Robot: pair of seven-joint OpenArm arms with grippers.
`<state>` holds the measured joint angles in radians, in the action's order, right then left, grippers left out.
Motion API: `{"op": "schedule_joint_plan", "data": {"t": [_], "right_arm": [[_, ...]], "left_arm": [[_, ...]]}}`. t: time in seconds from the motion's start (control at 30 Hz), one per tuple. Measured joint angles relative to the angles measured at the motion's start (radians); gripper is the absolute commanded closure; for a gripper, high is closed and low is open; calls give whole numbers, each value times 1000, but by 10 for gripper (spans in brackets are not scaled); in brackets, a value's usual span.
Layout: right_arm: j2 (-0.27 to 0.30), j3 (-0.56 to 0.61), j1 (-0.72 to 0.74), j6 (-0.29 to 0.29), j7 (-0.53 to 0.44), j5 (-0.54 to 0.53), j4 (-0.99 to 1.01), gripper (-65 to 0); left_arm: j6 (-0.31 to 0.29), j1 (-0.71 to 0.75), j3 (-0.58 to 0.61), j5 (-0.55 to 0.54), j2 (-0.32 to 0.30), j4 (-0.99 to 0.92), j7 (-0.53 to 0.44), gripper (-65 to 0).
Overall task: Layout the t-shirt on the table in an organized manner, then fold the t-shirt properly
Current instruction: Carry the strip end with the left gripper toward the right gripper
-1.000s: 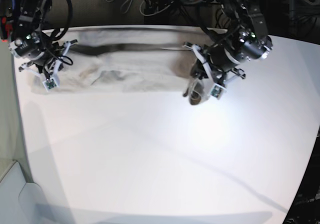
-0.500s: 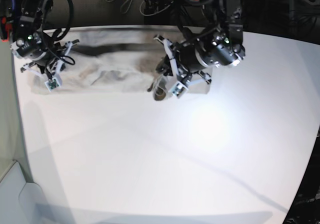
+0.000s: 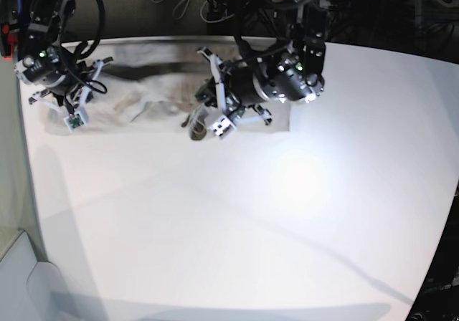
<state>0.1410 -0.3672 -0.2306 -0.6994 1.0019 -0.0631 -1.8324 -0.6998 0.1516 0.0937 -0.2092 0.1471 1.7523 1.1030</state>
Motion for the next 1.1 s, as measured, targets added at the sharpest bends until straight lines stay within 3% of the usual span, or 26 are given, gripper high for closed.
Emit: {"op": "schedule_joint_plan", "data": {"t": [0.17,0.3,0.4,0.53,0.6,0.73,0.8,1.1], "right_arm": [[0,0,0,0,0,0,0,0],[0,0,0,0,0,0,0,0],[0,0,1,0,0,0,0,0],[0,0,6,0,1,0,0,0],[0,0,14,0,0,-1,0,0],[0,0,16,0,1,0,0,0],[0,0,16,0,0,0,0,0],[0,0,16,0,1,0,0,0]], "left_arm": [[0,-24,1,-5,0,-38,-3,-9],[0,-21,1,-5,0,-42,0,-75],[0,-25,2,-7,0,-43,0,-91],[0,-33,33,-63,-2,-43,-1,-97],[0,-33,41,-88,1,-42,-1,-137],[0,-36,41,-83,0,-43,0,-285],[0,-37,41,-83,0,-42,0,-319],[0,-33,35,-105,0,-2,0,-321]]}}
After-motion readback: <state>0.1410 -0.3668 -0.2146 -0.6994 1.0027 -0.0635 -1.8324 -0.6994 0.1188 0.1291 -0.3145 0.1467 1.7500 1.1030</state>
